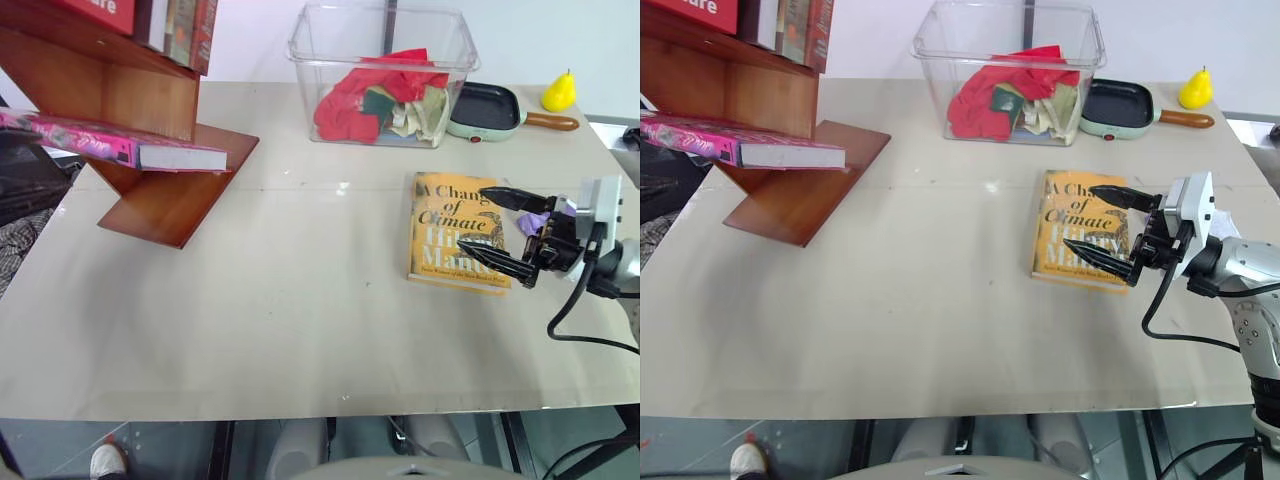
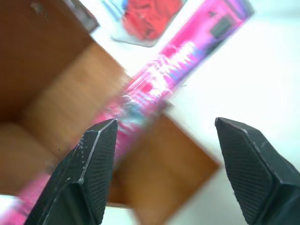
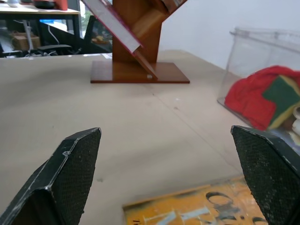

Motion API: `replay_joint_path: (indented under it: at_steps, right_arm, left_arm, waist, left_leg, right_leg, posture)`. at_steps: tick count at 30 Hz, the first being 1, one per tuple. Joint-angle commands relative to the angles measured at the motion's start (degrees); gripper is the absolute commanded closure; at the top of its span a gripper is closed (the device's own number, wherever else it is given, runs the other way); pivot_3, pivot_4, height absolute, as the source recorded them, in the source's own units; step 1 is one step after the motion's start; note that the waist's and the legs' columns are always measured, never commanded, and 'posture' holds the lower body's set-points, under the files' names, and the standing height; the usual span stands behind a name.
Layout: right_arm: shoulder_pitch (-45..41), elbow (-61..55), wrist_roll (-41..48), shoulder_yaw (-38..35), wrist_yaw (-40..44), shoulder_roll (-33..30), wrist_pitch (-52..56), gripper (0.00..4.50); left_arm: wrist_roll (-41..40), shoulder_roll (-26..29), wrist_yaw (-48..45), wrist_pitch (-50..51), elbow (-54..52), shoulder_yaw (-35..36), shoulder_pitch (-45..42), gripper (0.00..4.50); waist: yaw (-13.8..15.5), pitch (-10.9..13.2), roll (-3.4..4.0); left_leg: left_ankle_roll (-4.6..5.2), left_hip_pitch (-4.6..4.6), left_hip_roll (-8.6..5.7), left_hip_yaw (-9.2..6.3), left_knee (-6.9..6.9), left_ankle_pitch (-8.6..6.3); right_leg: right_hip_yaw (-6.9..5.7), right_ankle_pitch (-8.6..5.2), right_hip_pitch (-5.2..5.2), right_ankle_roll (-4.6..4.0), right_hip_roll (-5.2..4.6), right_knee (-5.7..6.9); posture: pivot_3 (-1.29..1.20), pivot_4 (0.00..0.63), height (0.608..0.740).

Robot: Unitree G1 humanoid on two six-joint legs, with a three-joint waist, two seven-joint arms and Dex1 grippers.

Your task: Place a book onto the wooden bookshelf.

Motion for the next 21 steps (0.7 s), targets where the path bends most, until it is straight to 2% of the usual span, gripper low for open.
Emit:
replay_joint_path:
  at_steps: [1, 2, 3, 4, 7, 9, 10, 13, 16, 19, 21]
  right_arm:
    - [-2.20, 0.47, -0.11, 0.06, 1.68, -0.19, -1.13, 0.00]
    - [-2.39, 0.73, -0.19, 0.10, 1.99, -0.26, -1.16, 0.00]
    - [-2.62, 1.03, -0.25, 0.05, 2.24, -0.33, -1.13, 0.00]
    - [-2.72, 1.20, -0.30, -0.05, 2.45, -0.38, -1.11, 0.00]
    - [-2.71, 1.08, -0.40, -0.49, 2.63, -0.67, -0.90, 0.00]
    - [-2.04, -0.05, -0.11, -1.36, 2.06, -0.96, -0.45, 0.00]
    - [-1.26, -0.98, 0.17, -2.09, 1.59, -1.15, -0.15, 0.00]
    - [2.67, -4.29, 0.94, -4.63, 0.37, -1.86, 0.79, 0.00]
    - [7.30, -7.10, 0.35, -6.75, -1.08, -2.20, 1.09, 0.00]
    - [13.97, -9.01, -0.80, -9.52, -1.92, -2.17, 1.00, 0.00]
    - [20.57, -9.89, -1.40, -13.29, -1.50, -1.88, 0.47, 0.00]
  left_arm:
    - [-10.16, -1.00, 2.32, 25.56, -21.26, 15.44, 10.52, 1.84]
    - [-13.23, -1.98, 2.65, 33.00, -26.83, 18.51, 13.71, 2.45]
    - [-17.56, -3.27, 3.28, 41.00, -33.30, 21.37, 17.13, 2.69]
    - [-21.30, -4.60, 4.76, 46.97, -38.42, 23.62, 19.48, 3.16]
    - [-31.49, -11.64, 13.34, 55.87, -50.54, 24.60, 22.27, 4.45]
    - [-36.72, -19.58, 21.65, 56.83, -58.03, 21.77, 22.96, 4.45]
    - [-36.78, -24.79, 27.07, 55.07, -61.52, 19.13, 22.57, 4.45]
    - [-30.74, -37.61, 38.73, 48.19, -69.92, 9.29, 23.24, 4.45]
    - [-24.40, -43.05, 44.99, 44.89, -72.77, 0.39, 25.26, 4.45]
    - [-18.48, -43.75, 47.46, 41.92, -73.08, -6.69, 27.17, 4.45]
    - [-17.85, -43.15, 46.81, 40.62, -71.88, -7.27, 29.26, 4.45]
  waist:
    - [0.33, 0.00, 0.00]
    - [0.65, 0.00, 0.00]
    - [0.67, 0.01, 0.02]
    - [0.80, 0.02, 0.04]
    - [1.09, 0.02, 0.09]
    - [1.43, -0.06, 0.26]
    - [1.55, -0.09, 0.30]
    - [2.43, -0.18, 0.25]
    - [2.71, -0.28, 0.08]
    - [3.24, -0.32, 0.15]
    - [3.31, -0.32, 0.15]
  left_leg:
    - [0.00, -0.01, 0.02, -0.01, -0.01, 0.00]
    - [0.00, 0.00, 0.01, -0.02, 0.01, 0.00]
    - [-0.01, -0.01, 0.00, -0.03, 0.01, 0.00]
    - [-0.01, -0.01, -0.02, -0.02, 0.01, -0.01]
    - [-0.02, 0.02, -0.06, -0.04, 0.01, -0.01]
    - [-0.03, 0.10, -0.06, -0.02, -0.02, -0.01]
    - [-0.03, 0.12, -0.05, -0.01, -0.03, -0.01]
    - [-0.05, 0.15, -0.10, 0.00, -0.03, 0.00]
    - [-0.08, 0.06, -0.12, -0.09, -0.01, 0.01]
    - [-0.07, 0.12, -0.19, 0.06, -0.06, 0.01]
    - [-0.06, 0.11, -0.18, 0.07, -0.06, 0.01]
  right_leg:
    - [-0.01, 0.00, 0.01, 0.00, 0.00, -0.05]
    - [-0.02, 0.00, 0.04, 0.00, -0.03, -0.04]
    - [-0.05, 0.00, 0.06, 0.00, -0.02, -0.13]
    - [-0.04, 0.00, 0.09, 0.00, -0.04, -0.14]
    - [-0.04, 0.00, 0.13, 0.00, -0.11, -0.17]
    - [0.01, 0.00, 0.15, -0.01, -0.13, -0.12]
    - [0.05, 0.01, 0.16, -0.02, -0.22, -0.12]
    - [0.07, 0.03, 0.19, -0.04, -0.45, -0.07]
    - [0.10, 0.11, 0.18, -0.15, -0.43, -0.15]
    - [0.14, 0.11, 0.20, -0.15, -0.48, -0.19]
    - [0.13, 0.10, 0.19, -0.16, -0.44, -0.19]
  posture:
    - [0.00, 0.150, 0.740]
    - [0.00, 0.150, 0.740]
    - [0.00, 0.150, 0.740]
    - [0.00, 0.150, 0.740]
    - [0.00, 0.150, 0.740]
    - [0.00, 0.150, 0.740]
    - [0.00, 0.150, 0.740]
    - [0.00, 0.150, 0.740]
    - [0.00, 0.150, 0.740]
    - [0.00, 0.150, 0.740]
    - [0.00, 0.150, 0.740]
